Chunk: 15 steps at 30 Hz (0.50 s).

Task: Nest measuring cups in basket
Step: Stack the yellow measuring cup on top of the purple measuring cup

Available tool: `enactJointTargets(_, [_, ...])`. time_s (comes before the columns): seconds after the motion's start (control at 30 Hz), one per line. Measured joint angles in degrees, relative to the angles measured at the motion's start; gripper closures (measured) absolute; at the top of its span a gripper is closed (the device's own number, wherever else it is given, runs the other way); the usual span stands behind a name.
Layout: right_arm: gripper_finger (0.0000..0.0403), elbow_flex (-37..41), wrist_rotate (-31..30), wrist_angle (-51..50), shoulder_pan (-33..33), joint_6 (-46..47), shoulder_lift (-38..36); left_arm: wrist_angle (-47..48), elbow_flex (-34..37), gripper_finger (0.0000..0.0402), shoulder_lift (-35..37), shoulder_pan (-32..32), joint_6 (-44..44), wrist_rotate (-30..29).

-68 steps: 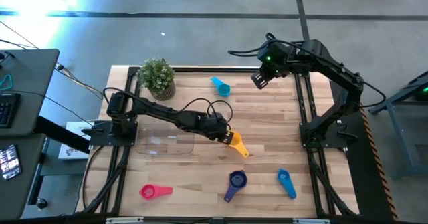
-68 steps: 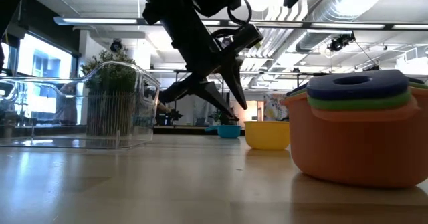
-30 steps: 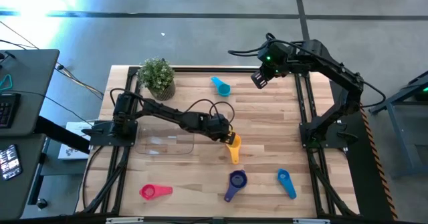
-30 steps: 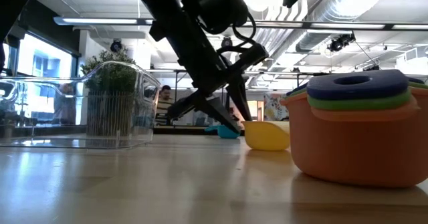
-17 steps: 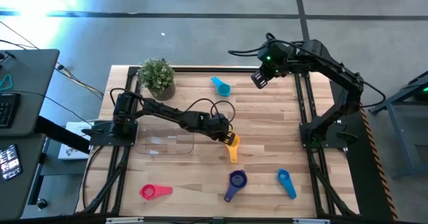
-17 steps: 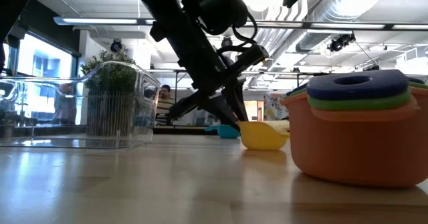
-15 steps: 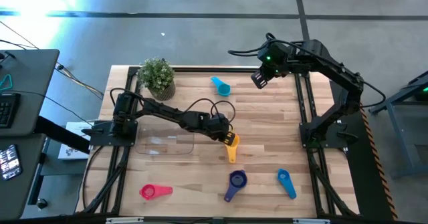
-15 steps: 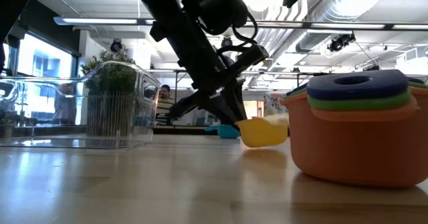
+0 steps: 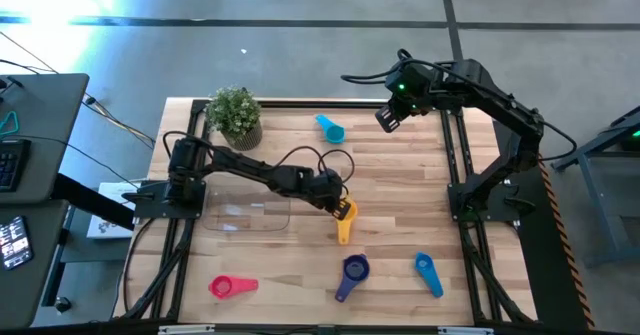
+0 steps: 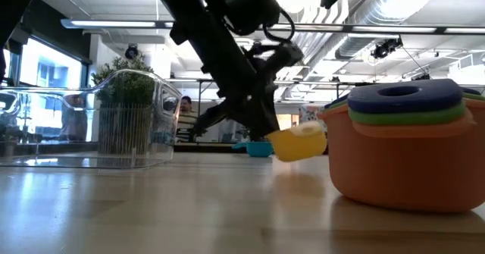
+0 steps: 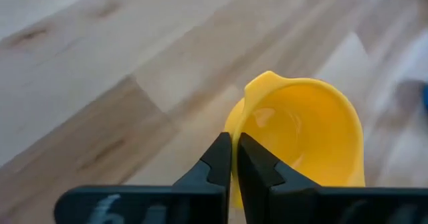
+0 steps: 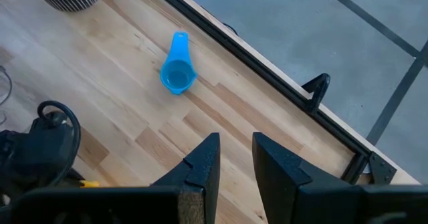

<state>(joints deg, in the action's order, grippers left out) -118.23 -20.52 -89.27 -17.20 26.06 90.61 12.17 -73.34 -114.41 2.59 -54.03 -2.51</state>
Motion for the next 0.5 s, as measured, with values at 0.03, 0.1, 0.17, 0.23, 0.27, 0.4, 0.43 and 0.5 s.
enactJointTargets(0.03, [0.0324,0.0,0.1,0.0,0.0,0.0,0.0,-0.1,0.0,0.0398,0.4,0.0,0.2,0.9])
enactJointTargets(0.1, [0.0324,0.0,0.8,0.0,0.0,0.0,0.0,0.3,0.0,0.0398,1.3,0.0,0.4,2.6])
enactJointTargets(0.17, [0.0324,0.0,1.6,0.0,0.0,0.0,0.0,0.0,0.0,0.0398,2.5,0.2,1.0,3.7])
enactJointTargets(0.23, [0.0324,0.0,2.0,0.0,0.0,1.3,0.0,0.3,0.0,0.0398,4.0,0.4,2.1,4.2])
enactJointTargets(0.27, [0.0324,0.0,2.0,0.0,0.0,2.1,0.0,0.2,0.0,0.0398,4.9,0.6,2.5,4.5])
enactJointTargets(0.4, [0.0324,0.0,2.0,0.0,0.0,2.6,0.0,0.4,0.0,0.0398,8.1,1.4,3.3,5.7])
enactJointTargets(0.43, [0.0324,0.0,1.9,0.0,0.0,2.9,0.0,0.5,0.0,0.0397,8.8,1.6,3.6,6.0])
enactJointTargets(0.5, [0.0324,0.0,1.6,0.0,-0.1,4.1,0.0,0.4,0.0,0.0397,10.3,2.3,3.8,6.4])
